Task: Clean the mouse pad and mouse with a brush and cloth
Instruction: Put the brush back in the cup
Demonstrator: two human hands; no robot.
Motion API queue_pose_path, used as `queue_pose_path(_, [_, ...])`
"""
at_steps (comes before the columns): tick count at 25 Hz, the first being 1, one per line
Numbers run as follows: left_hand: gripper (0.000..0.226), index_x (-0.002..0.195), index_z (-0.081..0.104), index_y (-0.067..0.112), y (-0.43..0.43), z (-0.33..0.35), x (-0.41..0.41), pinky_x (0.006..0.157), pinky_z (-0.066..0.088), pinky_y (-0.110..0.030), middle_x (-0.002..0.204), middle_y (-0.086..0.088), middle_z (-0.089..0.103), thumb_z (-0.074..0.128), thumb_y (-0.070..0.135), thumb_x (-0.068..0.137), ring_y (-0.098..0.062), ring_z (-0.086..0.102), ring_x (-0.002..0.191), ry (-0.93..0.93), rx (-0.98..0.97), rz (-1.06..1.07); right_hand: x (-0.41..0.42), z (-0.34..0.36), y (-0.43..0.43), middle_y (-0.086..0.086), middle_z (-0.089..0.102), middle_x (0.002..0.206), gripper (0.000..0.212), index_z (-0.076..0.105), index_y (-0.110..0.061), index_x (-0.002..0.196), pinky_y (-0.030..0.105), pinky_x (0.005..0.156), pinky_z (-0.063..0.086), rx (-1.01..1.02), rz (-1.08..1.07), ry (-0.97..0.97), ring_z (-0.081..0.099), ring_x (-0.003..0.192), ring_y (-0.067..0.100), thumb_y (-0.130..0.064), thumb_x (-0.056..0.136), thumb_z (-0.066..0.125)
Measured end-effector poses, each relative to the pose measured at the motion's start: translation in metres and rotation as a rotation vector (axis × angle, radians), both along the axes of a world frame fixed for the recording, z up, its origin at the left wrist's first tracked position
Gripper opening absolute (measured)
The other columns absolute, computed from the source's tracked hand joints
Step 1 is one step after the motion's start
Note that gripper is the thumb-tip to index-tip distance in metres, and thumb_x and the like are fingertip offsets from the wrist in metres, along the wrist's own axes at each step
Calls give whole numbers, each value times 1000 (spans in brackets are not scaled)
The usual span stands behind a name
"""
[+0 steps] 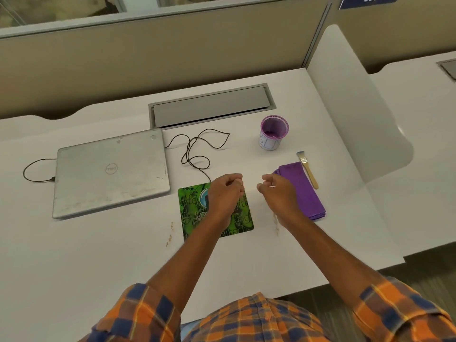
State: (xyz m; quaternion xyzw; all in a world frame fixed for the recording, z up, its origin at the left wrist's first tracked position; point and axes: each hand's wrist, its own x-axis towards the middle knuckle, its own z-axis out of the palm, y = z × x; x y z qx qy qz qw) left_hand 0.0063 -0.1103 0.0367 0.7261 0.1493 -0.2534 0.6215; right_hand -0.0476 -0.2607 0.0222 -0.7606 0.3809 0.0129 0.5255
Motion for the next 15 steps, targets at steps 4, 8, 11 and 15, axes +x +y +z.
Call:
queue_pose_path(4, [20, 115, 77, 10, -70, 8, 10, 92, 66, -34, 104, -13, 81, 67, 8, 98, -19, 77, 94, 109, -121, -105, 7, 4, -66, -5, 73, 117, 28, 75, -17, 128, 34, 94, 59, -109, -83, 12, 69, 111, 20, -21, 102, 70])
queue_pose_path(8, [7, 92, 67, 6, -142, 9, 23, 77, 54, -37, 85, -13, 60, 62, 2, 95, -24, 55, 81, 219, -150, -151, 16, -3, -131, -2, 75, 116, 25, 76, -17, 124, 30, 93, 55, -121, -133, -2, 71, 113, 21, -16, 100, 70])
queue_pose_path(11, [10, 90, 64, 8, -188, 6, 35, 77, 43, -36, 84, -11, 54, 57, 1, 93, -23, 48, 82, 284, -88, -144, 25, -14, -165, 5, 76, 129, 34, 75, -11, 131, 34, 103, 56, -173, -120, 40, 71, 120, 23, -8, 98, 65])
queue_pose_path(15, [7, 91, 60, 7, -232, -2, 54, 80, 42, -38, 81, -9, 50, 55, 2, 93, -25, 44, 84, 346, -65, -103, 36, -31, -185, 8, 79, 123, 29, 81, -6, 119, 34, 103, 56, -242, -43, 76, 72, 117, 24, -6, 95, 65])
